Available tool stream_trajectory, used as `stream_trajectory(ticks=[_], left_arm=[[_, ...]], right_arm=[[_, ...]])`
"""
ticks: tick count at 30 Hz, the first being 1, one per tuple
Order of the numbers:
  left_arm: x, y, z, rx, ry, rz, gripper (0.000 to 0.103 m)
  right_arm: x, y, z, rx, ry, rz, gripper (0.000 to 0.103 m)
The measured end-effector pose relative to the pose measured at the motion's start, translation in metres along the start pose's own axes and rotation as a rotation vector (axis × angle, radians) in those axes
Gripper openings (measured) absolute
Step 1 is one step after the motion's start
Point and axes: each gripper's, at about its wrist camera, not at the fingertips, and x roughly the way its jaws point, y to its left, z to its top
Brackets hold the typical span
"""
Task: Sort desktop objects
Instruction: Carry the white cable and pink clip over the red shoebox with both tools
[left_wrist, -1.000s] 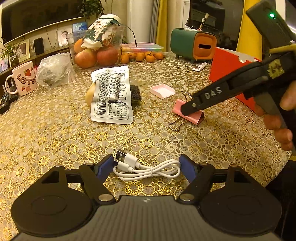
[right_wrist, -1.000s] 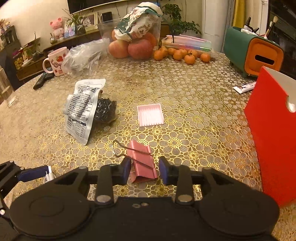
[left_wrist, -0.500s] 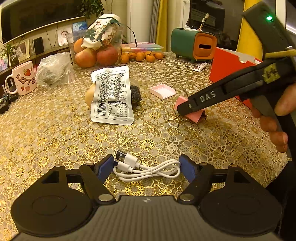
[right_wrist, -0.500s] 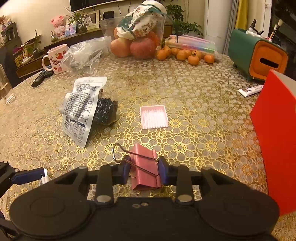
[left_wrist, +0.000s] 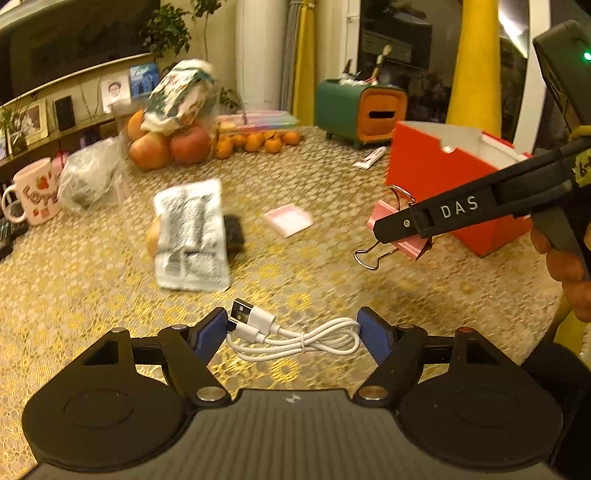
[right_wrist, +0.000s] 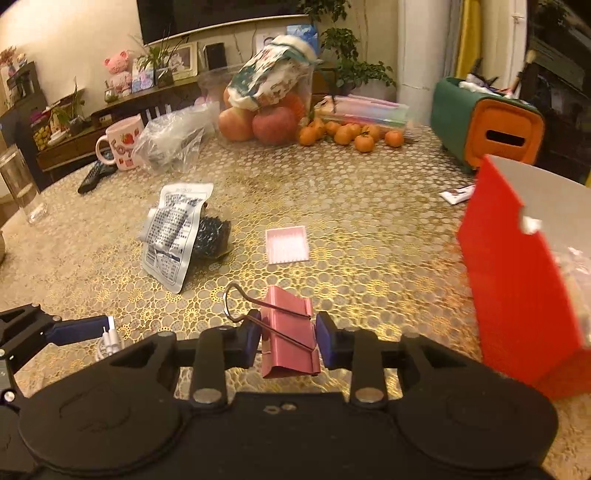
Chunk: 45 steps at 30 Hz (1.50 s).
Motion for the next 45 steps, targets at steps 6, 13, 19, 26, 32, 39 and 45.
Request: stream_trajectory(ticks=[6,13,19,26,32,39,45], left_arm=[[-0.015,-0.028,0.018,0.032,-0.026,-0.035,0.076],[-0.024,-0.067,0.038,0.062,-0.048,-0.083,0.077],[-0.025,-0.104,0.055,0.103,-0.068,-0.13,0.077],[-0.019,-0.142,0.079,0.159,-0.092,-0.175,0.076],[-0.005,-0.171,0.099,0.221,-0.104,-0.198,0.077],[0.013,-0.206,0.125,0.3,-0.119,-0.228,0.077],[0.035,-0.232,0.146,0.349,-0.095,-0.252,0.076]], right_arm=[[-0.039,-0.022,-0.005,0.041,-0.039,0.001,0.031],[-0.084,-0.059,-0.013,0.092,-0.08,-0.022,0.031],[-0.115,-0.09,-0.02,0.119,-0.112,-0.055,0.031],[-0.14,-0.131,-0.023,0.163,-0.136,-0.096,0.031],[-0.148,-0.162,-0.026,0.188,-0.148,-0.141,0.031],[-0.154,-0.195,-0.024,0.2,-0.167,-0.199,0.031],[-0.151,-0.232,-0.016,0.222,-0.175,-0.245,0.031]])
